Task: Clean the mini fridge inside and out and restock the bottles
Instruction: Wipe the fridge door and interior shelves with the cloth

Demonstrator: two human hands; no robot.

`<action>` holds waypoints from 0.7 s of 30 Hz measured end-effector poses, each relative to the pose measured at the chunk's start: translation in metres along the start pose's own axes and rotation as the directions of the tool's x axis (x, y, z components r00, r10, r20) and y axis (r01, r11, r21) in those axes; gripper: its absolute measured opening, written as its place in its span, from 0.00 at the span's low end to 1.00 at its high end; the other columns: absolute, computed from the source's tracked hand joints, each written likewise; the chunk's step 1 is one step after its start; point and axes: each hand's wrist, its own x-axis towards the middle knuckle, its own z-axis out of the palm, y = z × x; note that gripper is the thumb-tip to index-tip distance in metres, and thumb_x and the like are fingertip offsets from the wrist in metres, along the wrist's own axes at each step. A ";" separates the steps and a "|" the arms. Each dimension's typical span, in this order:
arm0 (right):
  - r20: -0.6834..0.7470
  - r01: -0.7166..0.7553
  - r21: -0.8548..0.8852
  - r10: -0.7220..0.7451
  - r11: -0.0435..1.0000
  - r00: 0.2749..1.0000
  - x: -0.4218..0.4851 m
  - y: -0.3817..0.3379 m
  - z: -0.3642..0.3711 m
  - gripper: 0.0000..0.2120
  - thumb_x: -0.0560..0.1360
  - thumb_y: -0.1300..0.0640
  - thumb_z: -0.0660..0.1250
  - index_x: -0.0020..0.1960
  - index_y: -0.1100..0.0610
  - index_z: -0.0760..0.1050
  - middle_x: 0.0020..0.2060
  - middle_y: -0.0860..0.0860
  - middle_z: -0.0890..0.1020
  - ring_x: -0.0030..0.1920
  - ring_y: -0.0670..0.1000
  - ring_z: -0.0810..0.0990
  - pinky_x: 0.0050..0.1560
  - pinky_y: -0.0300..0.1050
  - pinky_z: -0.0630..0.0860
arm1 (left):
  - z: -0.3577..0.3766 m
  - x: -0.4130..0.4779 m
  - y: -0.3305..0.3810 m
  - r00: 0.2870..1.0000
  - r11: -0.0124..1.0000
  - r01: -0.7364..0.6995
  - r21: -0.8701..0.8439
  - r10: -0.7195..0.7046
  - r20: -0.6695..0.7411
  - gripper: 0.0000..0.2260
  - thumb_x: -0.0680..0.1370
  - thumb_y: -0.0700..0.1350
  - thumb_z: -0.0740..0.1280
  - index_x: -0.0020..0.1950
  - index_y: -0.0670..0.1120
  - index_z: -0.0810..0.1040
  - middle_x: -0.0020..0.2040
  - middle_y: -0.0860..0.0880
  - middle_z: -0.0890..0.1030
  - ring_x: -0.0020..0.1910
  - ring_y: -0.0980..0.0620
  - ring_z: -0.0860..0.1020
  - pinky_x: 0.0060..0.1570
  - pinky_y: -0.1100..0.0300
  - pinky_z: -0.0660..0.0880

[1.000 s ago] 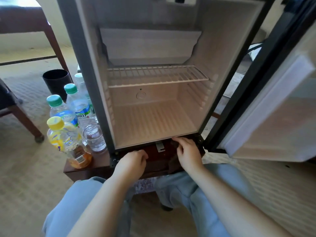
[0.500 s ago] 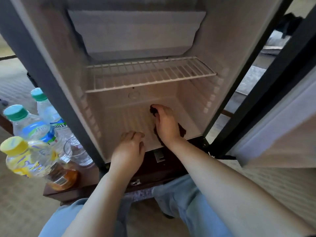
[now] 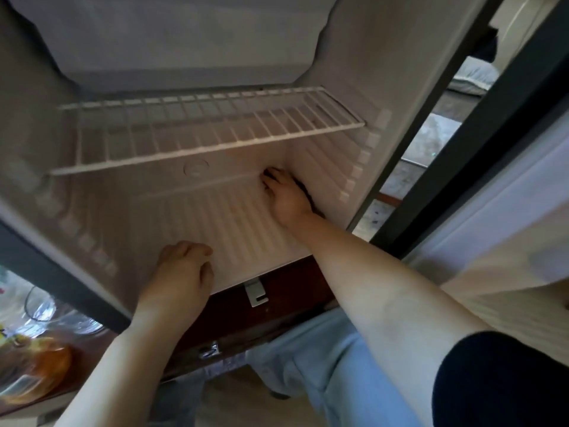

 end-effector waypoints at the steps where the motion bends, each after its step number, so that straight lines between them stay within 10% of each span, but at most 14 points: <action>1: -0.014 -0.013 0.018 0.014 1.000 1.000 -0.006 0.001 -0.001 0.18 0.82 0.62 0.55 0.72 0.59 0.68 0.74 0.55 0.65 0.74 0.55 0.59 0.73 0.40 0.49 | -0.002 -0.004 -0.002 1.000 1.000 0.001 0.002 -0.001 0.008 0.13 0.77 0.39 0.64 0.61 0.42 0.78 0.60 0.44 0.77 0.61 0.42 0.69 0.60 0.53 0.68; 21: -0.043 -0.151 0.242 0.166 0.958 0.985 -0.242 -0.043 -0.061 0.16 0.80 0.63 0.60 0.64 0.51 0.77 0.64 0.49 0.77 0.66 0.48 0.73 0.65 0.27 0.58 | -0.006 -0.115 0.054 0.994 0.993 -0.025 -0.113 0.037 0.100 0.13 0.79 0.46 0.63 0.63 0.51 0.75 0.60 0.53 0.76 0.60 0.54 0.72 0.57 0.60 0.72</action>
